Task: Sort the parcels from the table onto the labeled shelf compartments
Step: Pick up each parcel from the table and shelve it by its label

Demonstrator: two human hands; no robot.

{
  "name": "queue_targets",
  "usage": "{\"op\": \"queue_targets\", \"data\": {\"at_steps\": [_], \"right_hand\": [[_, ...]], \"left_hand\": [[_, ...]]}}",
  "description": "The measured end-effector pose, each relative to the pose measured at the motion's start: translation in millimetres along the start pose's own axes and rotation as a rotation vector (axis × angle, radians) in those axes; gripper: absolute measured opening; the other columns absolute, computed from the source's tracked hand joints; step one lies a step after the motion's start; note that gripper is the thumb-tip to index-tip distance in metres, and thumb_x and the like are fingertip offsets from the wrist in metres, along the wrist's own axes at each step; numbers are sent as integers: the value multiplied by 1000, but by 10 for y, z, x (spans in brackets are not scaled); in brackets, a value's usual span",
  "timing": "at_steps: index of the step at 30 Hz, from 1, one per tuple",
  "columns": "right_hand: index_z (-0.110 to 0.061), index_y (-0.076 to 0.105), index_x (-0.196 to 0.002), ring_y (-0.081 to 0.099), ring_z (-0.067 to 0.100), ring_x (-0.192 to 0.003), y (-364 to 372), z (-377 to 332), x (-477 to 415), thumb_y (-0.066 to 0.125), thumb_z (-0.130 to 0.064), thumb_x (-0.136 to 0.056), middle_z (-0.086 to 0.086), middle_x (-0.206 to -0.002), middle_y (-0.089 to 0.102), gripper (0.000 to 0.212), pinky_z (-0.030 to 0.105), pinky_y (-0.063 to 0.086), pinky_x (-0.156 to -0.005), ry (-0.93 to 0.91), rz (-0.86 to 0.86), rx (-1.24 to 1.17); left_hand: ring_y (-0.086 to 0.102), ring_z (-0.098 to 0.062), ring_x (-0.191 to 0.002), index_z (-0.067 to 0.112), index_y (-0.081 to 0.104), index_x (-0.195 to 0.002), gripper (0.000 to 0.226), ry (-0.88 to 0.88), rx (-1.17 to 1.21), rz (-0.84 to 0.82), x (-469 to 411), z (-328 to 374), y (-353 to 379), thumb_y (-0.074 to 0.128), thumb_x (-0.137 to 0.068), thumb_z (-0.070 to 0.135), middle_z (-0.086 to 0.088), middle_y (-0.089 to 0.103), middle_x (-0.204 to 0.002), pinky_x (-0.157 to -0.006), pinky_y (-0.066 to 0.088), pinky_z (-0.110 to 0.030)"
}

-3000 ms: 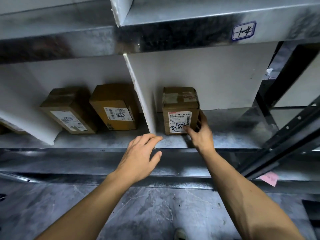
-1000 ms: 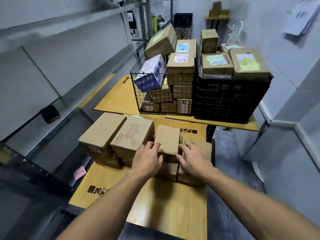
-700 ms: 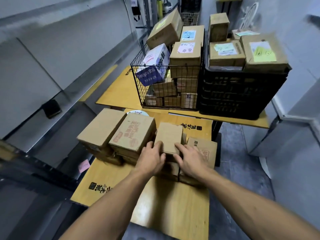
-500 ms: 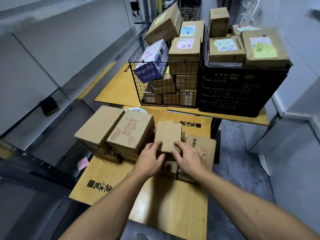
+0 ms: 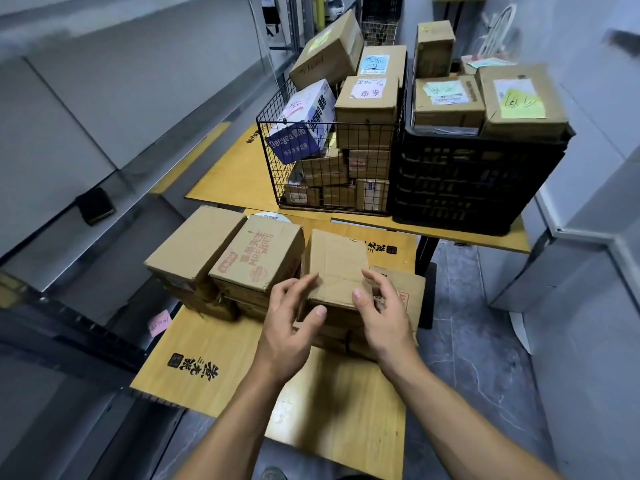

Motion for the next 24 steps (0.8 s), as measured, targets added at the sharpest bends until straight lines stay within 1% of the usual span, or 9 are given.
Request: {"op": "queue_targets", "data": {"at_steps": [3, 6, 9, 13, 15, 17, 19, 22, 24], "right_hand": [[-55, 62, -117, 60, 20, -120, -8, -21, 75, 62, -36, -91, -12, -126, 61, 32, 55, 52, -99, 35, 6, -211], [-46, 67, -116, 66, 21, -114, -8, -82, 150, 57, -13, -101, -17, -114, 68, 38, 58, 54, -96, 47, -33, -352], [-39, 66, -120, 67, 14, -111, 1, -145, 193, 51, -7, -103, -20, -114, 69, 40, 56, 54, -97, 21, -100, -352], [-51, 63, -123, 57, 7, -122, 17, -167, 203, 49, -25, -104, -18, -129, 61, 35, 47, 50, -105, -54, -160, -89], [-46, 60, -130, 50, 6, -130, 21, -181, 207, 48, -46, -100, -15, -137, 57, 32, 45, 46, -109, -95, -165, 34], [-43, 58, -132, 50, 7, -129, 35, -183, 207, 42, -71, -87, -12, -138, 57, 56, 46, 46, -108, -103, -172, 103], [-45, 54, -132, 57, 7, -123, 81, -192, 215, 44, -84, -79, -13, -133, 60, 67, 46, 50, -103, -89, -214, 61], [-45, 48, -135, 62, 7, -119, 122, -205, 242, 56, -81, -78, -15, -127, 64, 68, 47, 52, -100, -78, -224, -24], [-43, 50, -133, 63, 8, -117, 101, -240, 245, 61, -62, -87, -13, -125, 66, 50, 47, 53, -100, -90, -194, -69]], "left_hand": [[52, -4, -124, 33, 53, -135, 52, -52, 145, 128, 32, -70, -64, 56, -85, 47, 8, 51, -131, -100, 46, -26], [52, -5, -125, 38, 52, -135, 55, -131, 185, 193, 39, -133, -123, 58, -82, 51, 8, 49, -137, -103, 48, -34], [53, -8, -127, 40, 50, -136, 56, -186, 291, 130, 64, -152, -113, 61, -82, 50, 12, 54, -138, -106, 46, -42], [57, -15, -124, 36, 50, -138, 49, -180, 343, 109, 126, -118, -109, 59, -89, 33, 15, 60, -132, -103, 48, -49], [57, -14, -124, 37, 50, -137, 51, -163, 311, 147, 146, -101, -135, 61, -87, 36, 10, 60, -134, -103, 48, -48], [56, -11, -124, 38, 48, -137, 54, -139, 242, 169, 172, -85, -155, 62, -84, 36, 8, 58, -135, -103, 48, -45], [56, -9, -124, 39, 45, -139, 58, -102, 170, 163, 191, -49, -160, 63, -84, 36, 8, 57, -136, -103, 48, -41], [56, -8, -123, 38, 43, -141, 62, -54, 116, 121, 199, 20, -132, 63, -82, 39, 7, 55, -136, -101, 48, -31], [57, -8, -123, 35, 45, -140, 60, -52, 136, 82, 195, 77, -111, 63, -83, 39, 6, 56, -136, -100, 49, -31]]}}
Point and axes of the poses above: each hand's wrist, its own x-axis away from the middle knuckle, its own y-axis out of the palm, z = x × y, the point moved 4 cm from there along -x, towards the middle knuckle
